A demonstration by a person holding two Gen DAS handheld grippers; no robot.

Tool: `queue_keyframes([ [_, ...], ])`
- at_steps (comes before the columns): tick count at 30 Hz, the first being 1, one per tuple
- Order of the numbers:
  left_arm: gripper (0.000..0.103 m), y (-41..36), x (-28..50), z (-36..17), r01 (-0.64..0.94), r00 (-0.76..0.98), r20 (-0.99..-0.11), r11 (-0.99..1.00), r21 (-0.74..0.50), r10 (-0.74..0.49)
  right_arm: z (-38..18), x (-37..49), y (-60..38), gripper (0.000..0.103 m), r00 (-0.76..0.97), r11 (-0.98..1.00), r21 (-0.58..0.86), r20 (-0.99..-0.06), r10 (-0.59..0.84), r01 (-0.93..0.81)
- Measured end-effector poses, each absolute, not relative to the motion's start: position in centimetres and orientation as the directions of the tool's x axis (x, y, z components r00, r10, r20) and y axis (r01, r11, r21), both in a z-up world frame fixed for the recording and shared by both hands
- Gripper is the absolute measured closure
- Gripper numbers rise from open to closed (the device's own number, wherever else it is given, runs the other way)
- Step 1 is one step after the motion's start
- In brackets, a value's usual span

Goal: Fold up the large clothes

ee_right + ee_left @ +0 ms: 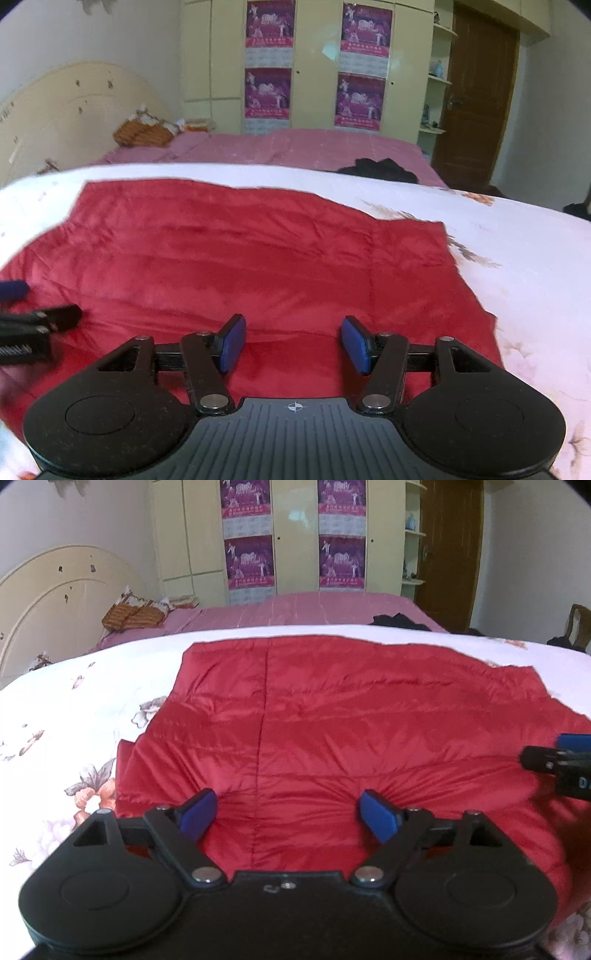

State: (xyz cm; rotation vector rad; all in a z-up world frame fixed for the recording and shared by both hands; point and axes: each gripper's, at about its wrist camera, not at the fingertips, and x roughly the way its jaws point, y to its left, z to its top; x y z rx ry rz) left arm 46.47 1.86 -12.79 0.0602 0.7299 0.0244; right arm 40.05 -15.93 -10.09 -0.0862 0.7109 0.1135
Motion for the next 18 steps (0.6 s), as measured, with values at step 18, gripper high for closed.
queue_keyframes([
  [18,0.016,2.3,47.1,-12.9,-0.007,0.698,-0.715,0.999,0.053,0.042,-12.0,40.5,-20.6,0.047,0.705,0.997,-0.050,-0.709,0.003,-0.055],
])
